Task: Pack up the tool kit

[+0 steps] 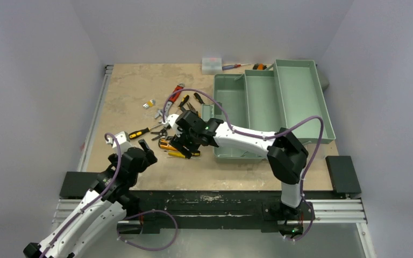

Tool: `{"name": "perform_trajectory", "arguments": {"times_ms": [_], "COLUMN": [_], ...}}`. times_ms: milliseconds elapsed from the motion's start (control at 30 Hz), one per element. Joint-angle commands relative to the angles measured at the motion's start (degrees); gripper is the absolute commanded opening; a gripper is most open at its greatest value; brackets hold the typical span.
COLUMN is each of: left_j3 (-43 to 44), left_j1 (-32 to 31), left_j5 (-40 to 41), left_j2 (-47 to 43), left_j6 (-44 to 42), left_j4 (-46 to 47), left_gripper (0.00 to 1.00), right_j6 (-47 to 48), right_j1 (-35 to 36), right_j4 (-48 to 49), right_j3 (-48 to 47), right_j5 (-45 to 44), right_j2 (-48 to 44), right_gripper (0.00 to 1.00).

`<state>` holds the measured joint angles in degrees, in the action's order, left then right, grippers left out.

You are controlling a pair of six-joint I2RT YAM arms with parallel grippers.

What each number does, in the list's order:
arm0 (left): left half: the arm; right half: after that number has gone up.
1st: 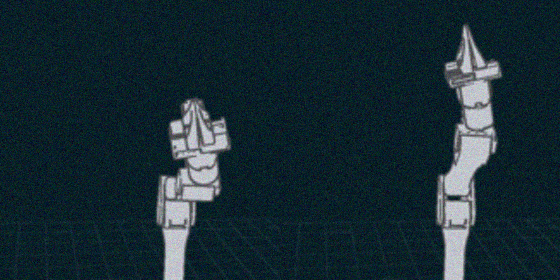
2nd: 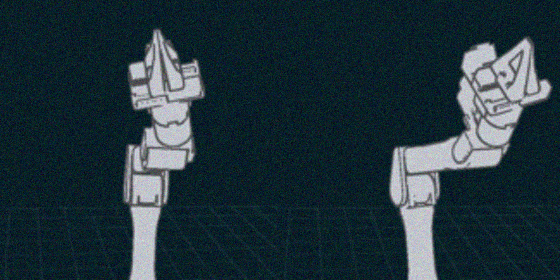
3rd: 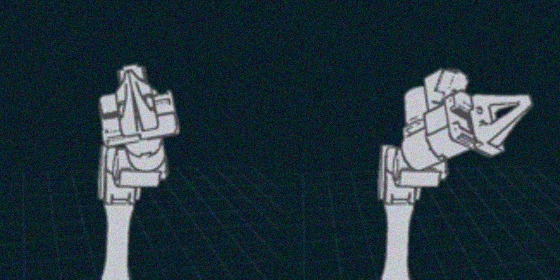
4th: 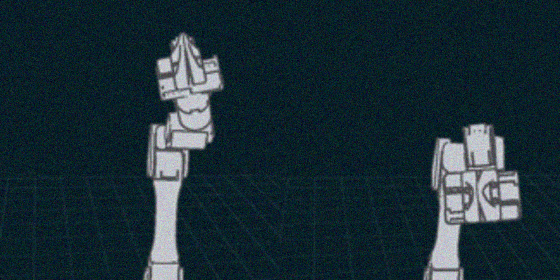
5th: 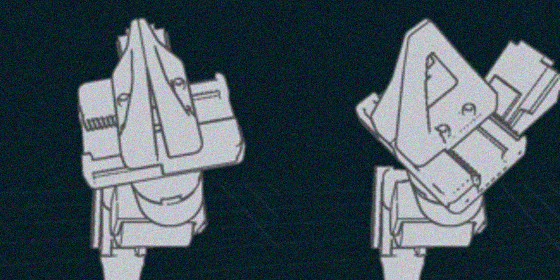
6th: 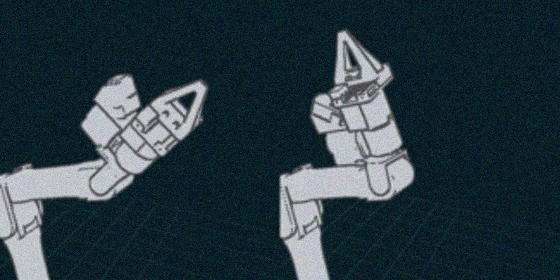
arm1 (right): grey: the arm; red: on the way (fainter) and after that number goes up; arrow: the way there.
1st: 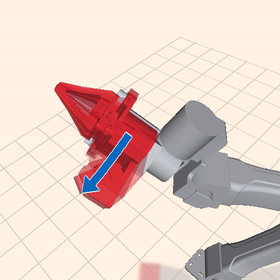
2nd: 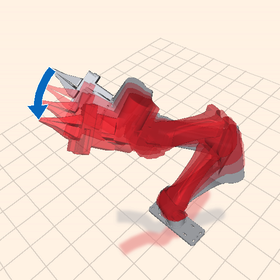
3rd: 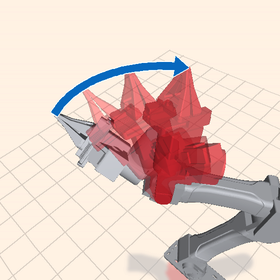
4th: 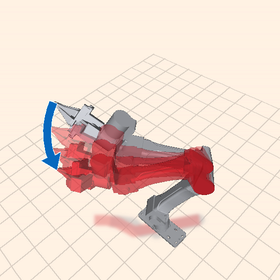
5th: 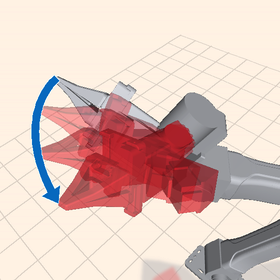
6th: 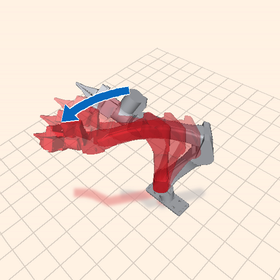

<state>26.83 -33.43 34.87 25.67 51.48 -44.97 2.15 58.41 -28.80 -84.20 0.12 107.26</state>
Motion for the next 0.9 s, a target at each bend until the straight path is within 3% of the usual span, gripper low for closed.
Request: {"name": "perform_trajectory", "arguments": {"times_ms": [0, 333, 600, 867], "left_j3": [-2.33, -3.95, -4.58, -4.83], "left_j1": [0.06, 0.12, 0.05, 0.12], "left_j5": [2.79, 0.81, 0.32, -1.75], "left_j2": [0.81, 1.65, 1.08, 0.88], "left_j6": [-0.76, -3.14, -3.36, -4.9], "left_j4": [5.27, 8.61, 9.31, 10.37], "left_gripper": [0.98, 0.96, 0.95, 0.94], "right_j6": [1.32, 1.87, 1.71, -1.27], "right_j1": [-0.24, -0.27, -0.23, -0.32], "right_j4": [4.47, 4.55, 6.61, 11.62], "right_j3": [-1.79, -2.3, 0.42, 6.15], "right_j5": [-3.92, -5.5, -2.09, -0.97], "right_j2": [3.13, 9.6, 7.67, -2.81], "right_gripper": [0.66, 0.56, 0.2, 0.05]}}
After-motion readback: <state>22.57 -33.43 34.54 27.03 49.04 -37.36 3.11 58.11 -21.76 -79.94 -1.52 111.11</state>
